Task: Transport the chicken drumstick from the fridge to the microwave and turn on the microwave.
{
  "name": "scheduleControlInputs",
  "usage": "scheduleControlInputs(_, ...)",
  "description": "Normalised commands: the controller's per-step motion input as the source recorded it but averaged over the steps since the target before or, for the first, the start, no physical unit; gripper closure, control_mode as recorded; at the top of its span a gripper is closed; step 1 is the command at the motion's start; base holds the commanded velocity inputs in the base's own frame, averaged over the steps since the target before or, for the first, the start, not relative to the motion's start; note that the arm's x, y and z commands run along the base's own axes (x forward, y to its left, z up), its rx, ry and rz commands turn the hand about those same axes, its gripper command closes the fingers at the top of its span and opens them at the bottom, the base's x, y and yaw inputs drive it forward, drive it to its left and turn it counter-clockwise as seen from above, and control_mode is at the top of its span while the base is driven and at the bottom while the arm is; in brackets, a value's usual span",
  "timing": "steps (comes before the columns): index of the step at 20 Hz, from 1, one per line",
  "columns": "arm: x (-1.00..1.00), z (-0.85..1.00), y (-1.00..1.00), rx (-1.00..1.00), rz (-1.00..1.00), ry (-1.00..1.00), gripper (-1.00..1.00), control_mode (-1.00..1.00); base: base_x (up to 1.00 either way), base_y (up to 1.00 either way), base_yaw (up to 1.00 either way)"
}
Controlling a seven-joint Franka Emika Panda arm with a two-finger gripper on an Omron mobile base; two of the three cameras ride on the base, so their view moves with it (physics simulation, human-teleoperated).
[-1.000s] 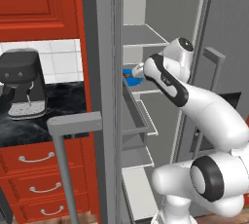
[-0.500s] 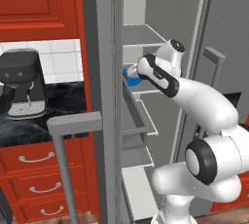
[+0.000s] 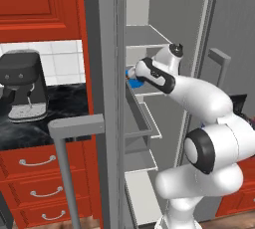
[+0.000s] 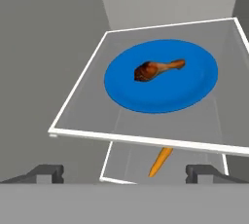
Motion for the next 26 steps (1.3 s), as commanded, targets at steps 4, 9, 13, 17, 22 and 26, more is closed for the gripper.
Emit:
scheduleControlInputs(4,0.29,-0.12,0.00,0.00,-0.06,-0.10,-1.00,-1.00,0.00,0.00,0.00)
scheduleControlInputs(9,0.22,-0.06,0.04,0.00,-0.10,-0.03,-1.00,-1.00,0.00,0.00,0.00)
scheduleControlInputs(13,0.21,-0.01,0.16,0.01,-0.17,0.00,-1.00,-1.00,0.00,0.00,0.00)
scheduleControlInputs(17,0.24,0.00,0.16,0.03,-0.18,0.00,-1.00,-1.00,0.00,0.00,0.00)
scheduleControlInputs(22,0.29,-0.01,0.03,0.06,-0.03,0.00,-1.00,-1.00,0.00,0.00,0.00)
scheduleControlInputs(26,0.28,0.00,0.00,0.06,0.00,0.00,-1.00,-1.00,0.00,0.00,0.00)
